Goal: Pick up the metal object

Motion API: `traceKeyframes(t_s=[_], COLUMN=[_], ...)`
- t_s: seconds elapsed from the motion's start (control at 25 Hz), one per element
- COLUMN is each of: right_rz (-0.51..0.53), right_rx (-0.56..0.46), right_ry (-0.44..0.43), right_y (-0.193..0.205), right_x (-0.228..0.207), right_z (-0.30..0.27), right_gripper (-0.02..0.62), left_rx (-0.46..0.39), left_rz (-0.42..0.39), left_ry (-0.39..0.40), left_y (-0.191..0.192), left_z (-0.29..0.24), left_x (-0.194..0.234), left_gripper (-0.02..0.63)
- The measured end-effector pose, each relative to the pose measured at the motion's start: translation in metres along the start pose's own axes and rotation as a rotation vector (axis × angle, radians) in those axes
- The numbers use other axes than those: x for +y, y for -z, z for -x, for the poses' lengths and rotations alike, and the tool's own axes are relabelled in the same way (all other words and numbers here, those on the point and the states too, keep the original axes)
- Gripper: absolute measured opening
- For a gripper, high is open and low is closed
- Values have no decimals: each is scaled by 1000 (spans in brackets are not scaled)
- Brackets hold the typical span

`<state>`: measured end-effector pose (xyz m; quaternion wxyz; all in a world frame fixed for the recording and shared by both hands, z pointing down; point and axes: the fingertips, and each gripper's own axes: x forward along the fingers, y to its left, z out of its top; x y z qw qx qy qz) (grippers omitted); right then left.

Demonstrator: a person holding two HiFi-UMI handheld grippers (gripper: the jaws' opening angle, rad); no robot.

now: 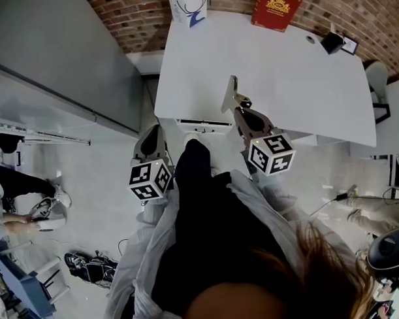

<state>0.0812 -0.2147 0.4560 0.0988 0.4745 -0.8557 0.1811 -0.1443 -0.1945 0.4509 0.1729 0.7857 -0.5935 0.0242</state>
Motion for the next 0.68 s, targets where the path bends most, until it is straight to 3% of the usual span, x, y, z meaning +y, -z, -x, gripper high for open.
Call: traceKeyframes(t_s=[0.68], right_rz=[-4], right_rx=[1], right_ry=[-8], right_y=[1], right_x=[0], right_z=[3], right_gripper=[12], left_rx=[15], left_rz=[0], left_ry=[20], left_y=[7], left_z=[-4], left_x=[-10], left_gripper=[21])
